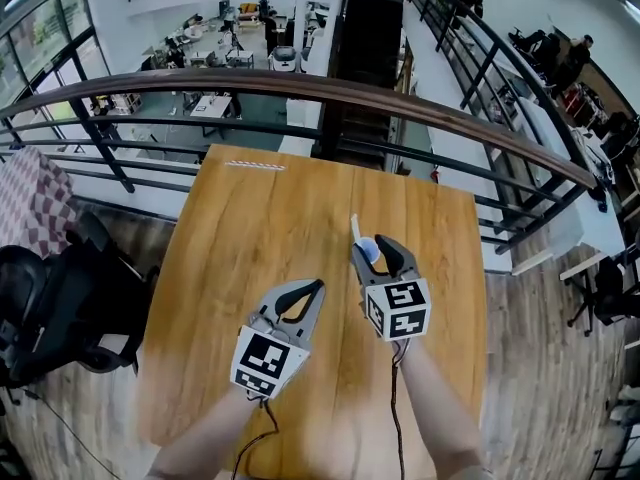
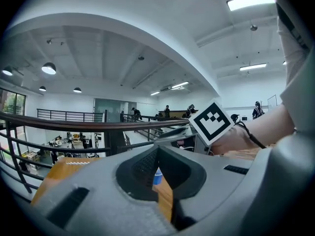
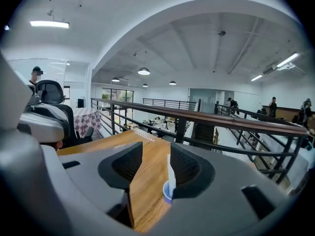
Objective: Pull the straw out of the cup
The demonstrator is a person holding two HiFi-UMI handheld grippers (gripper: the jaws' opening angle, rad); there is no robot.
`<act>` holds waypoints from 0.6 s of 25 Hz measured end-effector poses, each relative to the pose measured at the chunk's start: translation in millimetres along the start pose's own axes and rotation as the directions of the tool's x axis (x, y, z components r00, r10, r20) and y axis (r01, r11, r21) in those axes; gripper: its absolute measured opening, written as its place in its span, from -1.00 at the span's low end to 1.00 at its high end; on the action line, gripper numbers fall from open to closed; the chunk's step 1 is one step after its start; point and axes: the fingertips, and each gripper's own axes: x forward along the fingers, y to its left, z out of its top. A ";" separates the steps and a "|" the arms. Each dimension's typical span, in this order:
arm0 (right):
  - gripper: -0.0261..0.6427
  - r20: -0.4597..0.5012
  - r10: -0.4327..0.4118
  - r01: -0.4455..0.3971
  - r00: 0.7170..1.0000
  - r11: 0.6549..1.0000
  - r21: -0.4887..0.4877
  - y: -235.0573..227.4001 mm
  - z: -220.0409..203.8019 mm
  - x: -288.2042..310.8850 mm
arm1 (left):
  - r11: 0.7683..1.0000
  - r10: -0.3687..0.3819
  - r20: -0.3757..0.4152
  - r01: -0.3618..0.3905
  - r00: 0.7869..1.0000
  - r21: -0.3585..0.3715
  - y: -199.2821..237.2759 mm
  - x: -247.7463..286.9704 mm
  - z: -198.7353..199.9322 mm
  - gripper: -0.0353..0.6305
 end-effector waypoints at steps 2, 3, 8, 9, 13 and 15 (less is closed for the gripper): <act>-0.43 -0.027 -0.001 0.001 1.000 1.000 -0.006 -3.8 -11.5 15.1 | 1.000 0.002 -0.020 -0.003 1.000 -0.020 6.1 6.6 -14.0 -0.86; -0.43 -0.042 -0.004 0.004 0.999 1.000 -0.011 -7.0 -18.0 22.6 | 1.000 0.004 -0.027 -0.004 1.000 -0.030 8.1 9.7 -19.6 -0.86; -0.43 -0.121 -0.014 0.013 0.993 1.000 -0.010 -24.8 -52.0 58.1 | 0.999 -0.006 -0.056 0.003 0.998 -0.048 10.9 23.1 -43.0 -0.86; -0.43 -0.135 -0.016 0.014 0.991 1.000 -0.011 -27.1 -58.5 64.2 | 0.999 -0.009 -0.062 0.006 0.998 -0.049 11.0 24.7 -47.2 -0.86; -0.43 -0.201 -0.026 0.022 0.979 0.999 -0.023 -36.6 -85.3 84.6 | 0.998 -0.026 -0.076 0.022 0.997 -0.057 7.6 32.6 -60.3 -0.86; -0.43 -0.228 -0.038 0.033 0.973 0.999 -0.027 -42.3 -95.6 93.9 | 0.999 -0.034 -0.086 0.031 0.996 -0.041 4.7 37.2 -66.1 -0.86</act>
